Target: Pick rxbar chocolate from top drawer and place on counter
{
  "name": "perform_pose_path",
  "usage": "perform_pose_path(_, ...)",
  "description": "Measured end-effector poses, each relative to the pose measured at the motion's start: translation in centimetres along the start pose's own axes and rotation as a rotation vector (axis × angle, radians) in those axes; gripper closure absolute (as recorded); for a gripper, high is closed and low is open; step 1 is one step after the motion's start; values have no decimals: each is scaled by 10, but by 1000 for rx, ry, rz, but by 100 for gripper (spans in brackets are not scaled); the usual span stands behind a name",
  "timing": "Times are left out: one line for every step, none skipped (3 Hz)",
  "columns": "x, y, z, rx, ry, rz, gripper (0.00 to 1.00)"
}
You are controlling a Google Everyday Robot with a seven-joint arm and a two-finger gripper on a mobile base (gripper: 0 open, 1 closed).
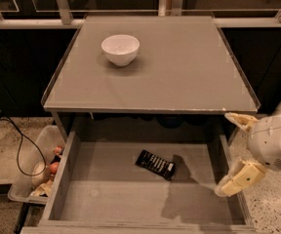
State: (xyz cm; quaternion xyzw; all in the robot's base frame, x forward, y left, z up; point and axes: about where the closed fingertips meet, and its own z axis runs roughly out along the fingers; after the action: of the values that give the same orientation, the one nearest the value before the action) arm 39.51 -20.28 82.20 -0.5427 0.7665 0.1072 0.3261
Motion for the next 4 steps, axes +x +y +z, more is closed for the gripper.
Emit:
perform_pose_path(26,6,23,-9,-15,77,0)
perform_pose_path(47,8,61,-24,-42,140,0)
perform_pose_path(60,5,96,-34,-69,188,0)
perform_pose_path(50,4,132,-66,-111,185,0)
